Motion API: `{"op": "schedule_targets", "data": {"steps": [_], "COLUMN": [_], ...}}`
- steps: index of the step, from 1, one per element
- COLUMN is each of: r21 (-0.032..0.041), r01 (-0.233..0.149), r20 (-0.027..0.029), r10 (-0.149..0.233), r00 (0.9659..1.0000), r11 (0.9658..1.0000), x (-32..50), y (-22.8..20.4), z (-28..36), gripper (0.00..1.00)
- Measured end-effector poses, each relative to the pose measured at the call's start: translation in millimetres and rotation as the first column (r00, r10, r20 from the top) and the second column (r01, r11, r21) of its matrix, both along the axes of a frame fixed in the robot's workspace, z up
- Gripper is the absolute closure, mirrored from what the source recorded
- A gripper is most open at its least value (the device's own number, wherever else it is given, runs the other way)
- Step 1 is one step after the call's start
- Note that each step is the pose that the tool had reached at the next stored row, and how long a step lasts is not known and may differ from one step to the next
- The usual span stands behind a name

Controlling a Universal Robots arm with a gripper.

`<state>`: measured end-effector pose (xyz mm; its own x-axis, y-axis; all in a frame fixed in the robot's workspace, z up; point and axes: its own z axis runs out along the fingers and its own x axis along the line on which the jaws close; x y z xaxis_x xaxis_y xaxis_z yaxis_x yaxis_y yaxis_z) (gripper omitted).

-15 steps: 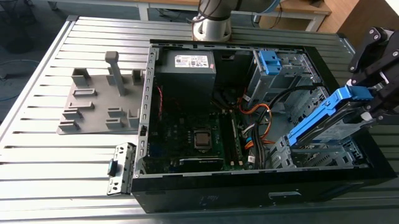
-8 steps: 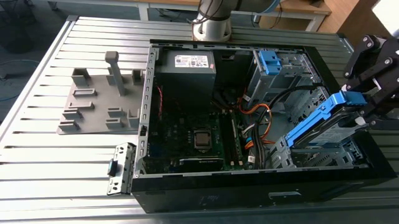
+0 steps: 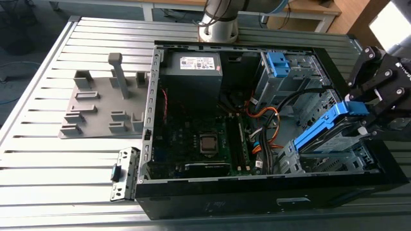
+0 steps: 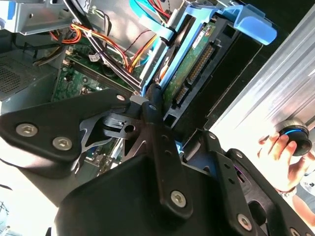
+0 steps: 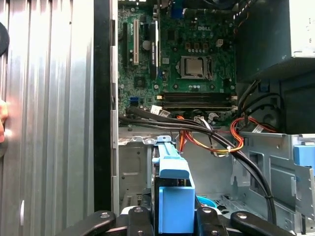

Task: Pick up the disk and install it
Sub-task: 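Insert the disk into the insertion slot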

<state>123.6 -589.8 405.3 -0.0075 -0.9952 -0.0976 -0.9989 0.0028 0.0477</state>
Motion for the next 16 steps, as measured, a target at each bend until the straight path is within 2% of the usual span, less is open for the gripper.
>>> {"op": "schedule_targets", "data": {"steps": [8,16], "r21": [0.0,-0.0001], "r01": [0.0,0.0], "r20": [0.0,0.0], "r10": [0.0,0.0], "r00": [1.0,1.0], "r11": [1.0,1.0], "x": [0.0,0.0], "y": [0.0,0.0], "z": [-14.2,-15.3], "gripper": [0.64,0.63]}}
